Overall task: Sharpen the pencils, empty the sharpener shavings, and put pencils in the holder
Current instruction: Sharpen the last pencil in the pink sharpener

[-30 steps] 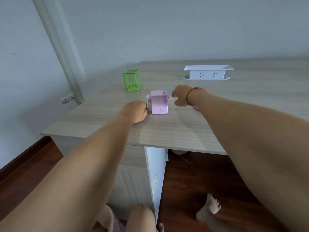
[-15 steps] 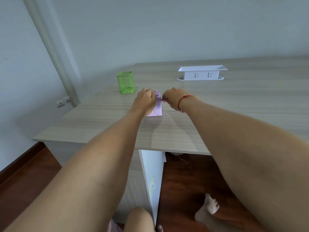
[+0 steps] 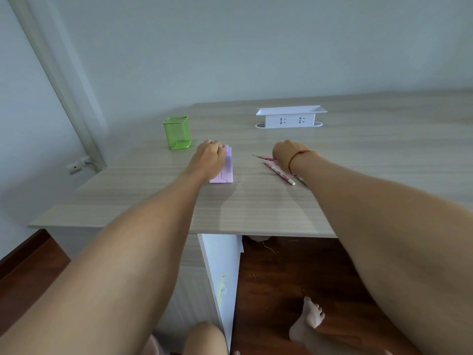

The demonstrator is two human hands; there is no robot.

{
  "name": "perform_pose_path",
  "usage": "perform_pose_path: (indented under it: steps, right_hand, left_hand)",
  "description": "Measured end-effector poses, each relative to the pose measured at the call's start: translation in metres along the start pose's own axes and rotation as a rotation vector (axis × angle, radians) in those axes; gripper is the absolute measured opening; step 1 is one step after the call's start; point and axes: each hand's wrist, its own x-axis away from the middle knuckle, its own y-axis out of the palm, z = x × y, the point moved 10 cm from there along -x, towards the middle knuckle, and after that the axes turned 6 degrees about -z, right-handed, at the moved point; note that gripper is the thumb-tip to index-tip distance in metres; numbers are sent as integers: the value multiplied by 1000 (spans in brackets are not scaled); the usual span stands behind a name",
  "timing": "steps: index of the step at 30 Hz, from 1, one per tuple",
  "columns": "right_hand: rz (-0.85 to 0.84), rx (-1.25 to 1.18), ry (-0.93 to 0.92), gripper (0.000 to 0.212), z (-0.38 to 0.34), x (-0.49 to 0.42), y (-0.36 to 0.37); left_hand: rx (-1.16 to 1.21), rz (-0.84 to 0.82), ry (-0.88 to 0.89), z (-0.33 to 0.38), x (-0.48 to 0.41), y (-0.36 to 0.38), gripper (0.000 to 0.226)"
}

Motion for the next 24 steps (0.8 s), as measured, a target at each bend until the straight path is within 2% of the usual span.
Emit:
perform_pose_path:
  steps: [5, 9, 13, 16, 21, 22, 24]
  right_hand:
    - [-22, -41, 20, 33, -22, 1, 6]
    - [-29, -14, 63, 35, -25, 1, 17]
    - [-9, -41, 67, 31, -29, -2, 19]
    - [-4, -247, 31, 35, -37, -12, 17]
    - [-179, -639, -52, 85, -69, -18, 30]
    - [-212, -672, -43, 87, -73, -18, 35]
    - [-240, -718, -45, 72, -82, -19, 42]
  left_hand:
    - [0, -34, 32, 3, 8, -7, 44]
    - [13, -39, 33, 5, 8, -3, 35]
    - [10, -24, 44, -1, 6, -3, 38]
    - [22, -23, 61, 1, 8, -5, 39]
    - [37, 73, 97, 11, 19, -17, 32]
    - [20, 98, 102, 12, 21, -20, 31]
    - [-12, 108, 118, 15, 24, -21, 29]
